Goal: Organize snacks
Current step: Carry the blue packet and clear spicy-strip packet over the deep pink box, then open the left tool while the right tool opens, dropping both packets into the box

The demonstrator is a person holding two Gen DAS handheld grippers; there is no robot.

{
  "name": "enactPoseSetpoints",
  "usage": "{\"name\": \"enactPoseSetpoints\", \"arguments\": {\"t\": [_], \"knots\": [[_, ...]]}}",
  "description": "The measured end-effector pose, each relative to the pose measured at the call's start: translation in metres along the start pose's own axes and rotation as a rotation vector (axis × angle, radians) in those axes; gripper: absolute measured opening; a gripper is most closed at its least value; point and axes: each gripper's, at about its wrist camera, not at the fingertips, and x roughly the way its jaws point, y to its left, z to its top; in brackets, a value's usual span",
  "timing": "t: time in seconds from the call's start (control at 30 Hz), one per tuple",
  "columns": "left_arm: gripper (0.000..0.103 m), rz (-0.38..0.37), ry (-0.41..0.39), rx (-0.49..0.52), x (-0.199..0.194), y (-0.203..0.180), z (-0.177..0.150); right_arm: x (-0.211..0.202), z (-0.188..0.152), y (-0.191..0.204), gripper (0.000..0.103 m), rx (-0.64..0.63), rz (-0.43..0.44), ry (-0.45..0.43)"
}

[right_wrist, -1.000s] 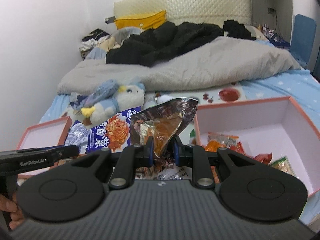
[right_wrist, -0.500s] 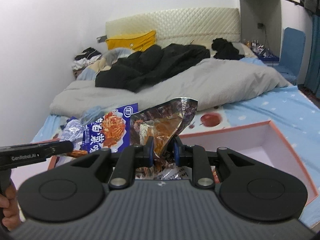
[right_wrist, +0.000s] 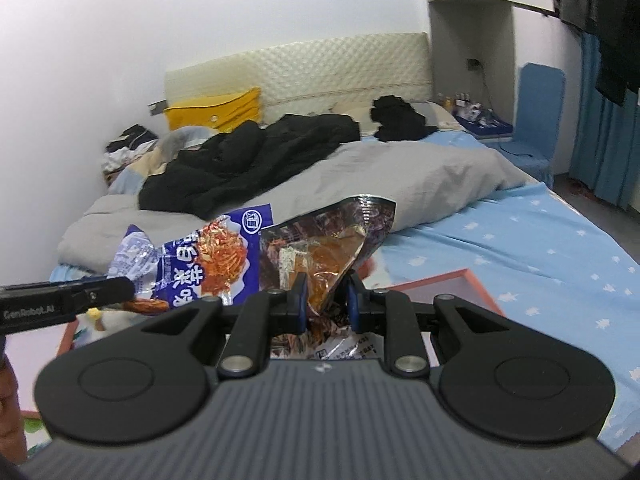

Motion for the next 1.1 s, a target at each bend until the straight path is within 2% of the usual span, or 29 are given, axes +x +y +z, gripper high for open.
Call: {"name": "enactPoseSetpoints", "arguments": {"t": [0.27,0.57,0.63,0.87,1.1], "knots": [[0.028,-0.04,0.117,0.007,0.091,-0.022,-0.011,0.047,-0.02,-0.048,0.023,0.05,-0.047,0.104],[0.028,-0.046,0.264,0.023,0.192,-0.02,-0.042,0.122,-0.053,-0.086,0.023,0.112,-0.085,0.258],[0.024,-0.056,0.288,0.028,0.207,-0.017,-0.048,0.138,-0.059,-0.093,0.023,0.125,-0.091,0.292],[0.023,-0.061,0.368,0.065,0.257,-0.018,-0.064,0.183,-0.076,-0.104,0.024,0.113,-0.114,0.393],[0.023,-0.063,0.421,0.053,0.28,-0.01,-0.077,0.208,-0.095,-0.114,0.03,0.158,-0.134,0.478]]}}
